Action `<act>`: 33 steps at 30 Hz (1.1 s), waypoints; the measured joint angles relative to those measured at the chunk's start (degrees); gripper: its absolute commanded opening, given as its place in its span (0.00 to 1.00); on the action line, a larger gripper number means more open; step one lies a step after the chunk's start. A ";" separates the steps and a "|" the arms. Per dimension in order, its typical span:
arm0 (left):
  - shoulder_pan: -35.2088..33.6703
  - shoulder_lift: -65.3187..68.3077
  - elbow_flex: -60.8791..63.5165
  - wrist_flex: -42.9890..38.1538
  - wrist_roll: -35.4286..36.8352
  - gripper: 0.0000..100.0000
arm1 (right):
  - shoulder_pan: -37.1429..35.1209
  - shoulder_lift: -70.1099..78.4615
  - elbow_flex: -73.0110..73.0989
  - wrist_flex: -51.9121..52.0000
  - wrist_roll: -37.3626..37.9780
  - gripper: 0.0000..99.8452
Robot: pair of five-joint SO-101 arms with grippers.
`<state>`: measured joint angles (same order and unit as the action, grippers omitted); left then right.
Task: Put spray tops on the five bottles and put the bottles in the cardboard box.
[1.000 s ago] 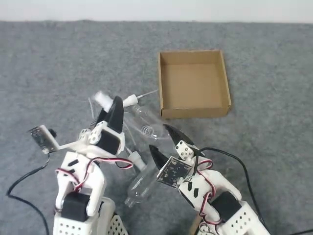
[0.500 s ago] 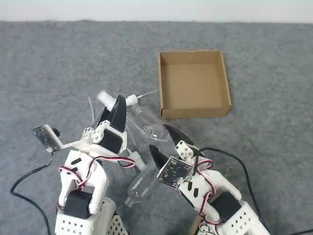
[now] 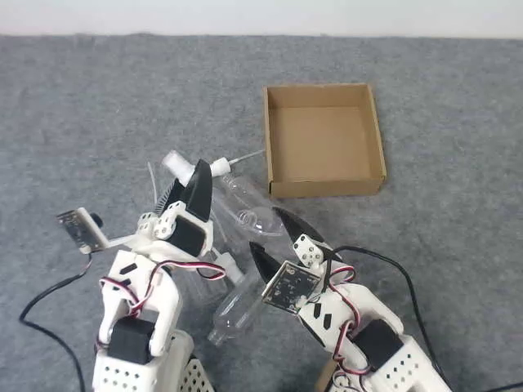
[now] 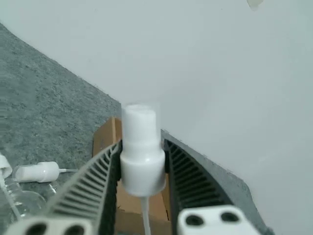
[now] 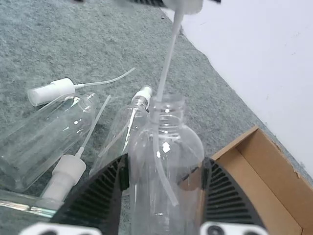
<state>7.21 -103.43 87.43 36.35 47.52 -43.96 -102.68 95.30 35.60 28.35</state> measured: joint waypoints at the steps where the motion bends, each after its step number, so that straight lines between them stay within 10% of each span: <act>1: 0.79 0.00 0.18 0.00 -0.09 0.01 | 0.00 0.00 0.00 0.00 0.00 0.12; 33: 12.84 0.00 0.18 6.68 -7.65 0.01 | 0.00 0.00 0.00 0.00 0.00 0.12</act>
<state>20.04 -103.43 87.60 43.03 39.87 -43.96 -102.68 95.30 35.60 28.35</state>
